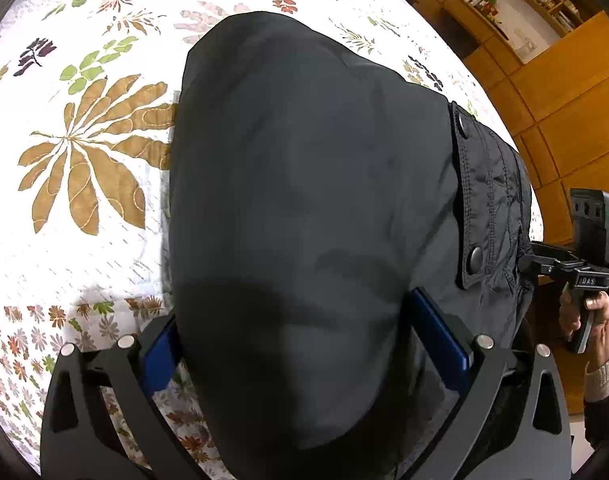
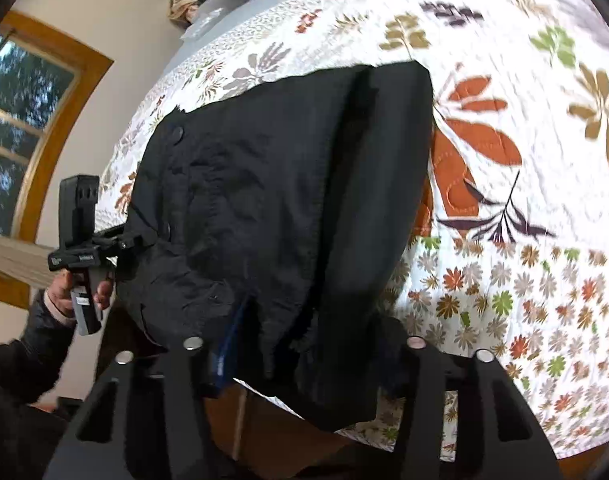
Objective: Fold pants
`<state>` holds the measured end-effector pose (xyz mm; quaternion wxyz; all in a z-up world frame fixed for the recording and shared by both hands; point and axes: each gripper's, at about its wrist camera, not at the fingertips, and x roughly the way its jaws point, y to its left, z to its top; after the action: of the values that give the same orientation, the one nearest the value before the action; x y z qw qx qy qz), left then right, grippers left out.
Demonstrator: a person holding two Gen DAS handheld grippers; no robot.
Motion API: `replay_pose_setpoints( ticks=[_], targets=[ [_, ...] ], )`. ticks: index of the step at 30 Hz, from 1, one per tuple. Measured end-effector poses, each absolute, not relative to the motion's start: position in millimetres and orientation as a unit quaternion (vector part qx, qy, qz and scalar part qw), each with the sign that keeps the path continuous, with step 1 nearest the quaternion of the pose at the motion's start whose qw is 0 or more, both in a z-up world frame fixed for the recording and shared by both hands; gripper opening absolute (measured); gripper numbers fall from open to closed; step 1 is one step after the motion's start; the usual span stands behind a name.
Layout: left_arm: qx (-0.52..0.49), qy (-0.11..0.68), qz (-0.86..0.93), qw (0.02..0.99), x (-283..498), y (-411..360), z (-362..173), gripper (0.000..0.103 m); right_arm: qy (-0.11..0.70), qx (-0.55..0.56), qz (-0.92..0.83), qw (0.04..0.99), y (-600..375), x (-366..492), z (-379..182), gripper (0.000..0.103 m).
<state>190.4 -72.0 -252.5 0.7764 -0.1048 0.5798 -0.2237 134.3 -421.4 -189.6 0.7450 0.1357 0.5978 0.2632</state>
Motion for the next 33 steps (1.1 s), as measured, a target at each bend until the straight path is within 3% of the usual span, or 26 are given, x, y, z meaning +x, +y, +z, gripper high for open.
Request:
replay_pose_setpoints(
  ticks=[3,11,22,33],
  targets=[
    [-0.113,0.58,-0.225,0.775,190,-71,-255,0.101,0.597,0.152,0.268,0.741,-424,138,-194,0.052],
    [-0.108,0.577,-0.228,0.777,187,-68,-258,0.101,0.616,0.194,0.263,0.717,-434,146,-202,0.074],
    [-0.086,0.555,-0.201,0.803,174,-86,-242,0.097,0.588,0.157,0.269,0.746,-423,140,-186,0.043],
    [-0.073,0.545,-0.186,0.814,166,-89,-230,0.093,0.559,0.131,0.284,0.768,-411,145,-171,0.04]
  ],
)
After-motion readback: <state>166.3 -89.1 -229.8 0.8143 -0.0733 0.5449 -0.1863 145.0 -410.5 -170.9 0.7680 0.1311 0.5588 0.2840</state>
